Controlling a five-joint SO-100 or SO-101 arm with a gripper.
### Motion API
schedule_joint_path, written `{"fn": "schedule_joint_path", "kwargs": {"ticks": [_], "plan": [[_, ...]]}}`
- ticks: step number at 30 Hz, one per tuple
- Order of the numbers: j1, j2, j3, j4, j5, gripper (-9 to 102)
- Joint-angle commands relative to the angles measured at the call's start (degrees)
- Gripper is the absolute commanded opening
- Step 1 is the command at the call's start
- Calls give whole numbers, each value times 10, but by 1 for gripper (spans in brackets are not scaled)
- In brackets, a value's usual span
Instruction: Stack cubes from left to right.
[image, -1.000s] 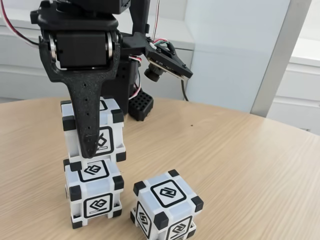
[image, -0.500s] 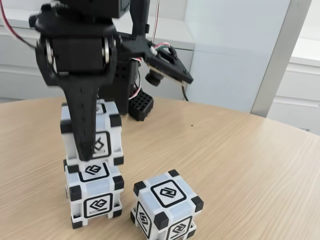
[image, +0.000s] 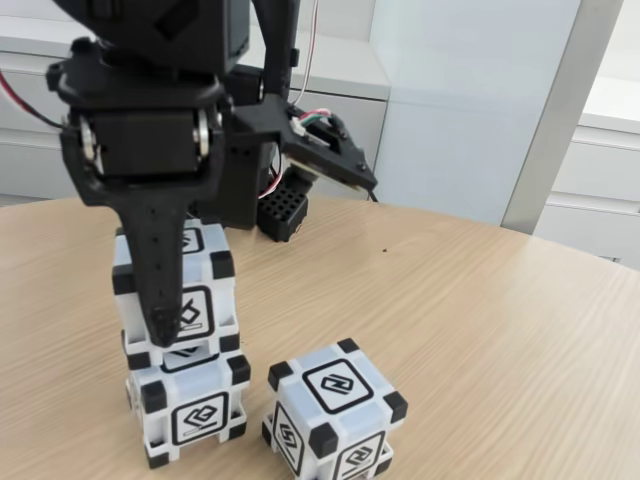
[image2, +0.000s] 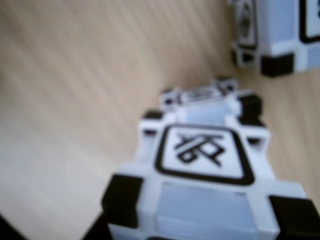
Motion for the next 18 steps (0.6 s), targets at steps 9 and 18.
{"fn": "schedule_joint_path", "kwargs": {"ticks": [9, 18], "plan": [[-1, 16, -16, -11, -32, 0], [-1, 61, -16, -11, -33, 0]]}}
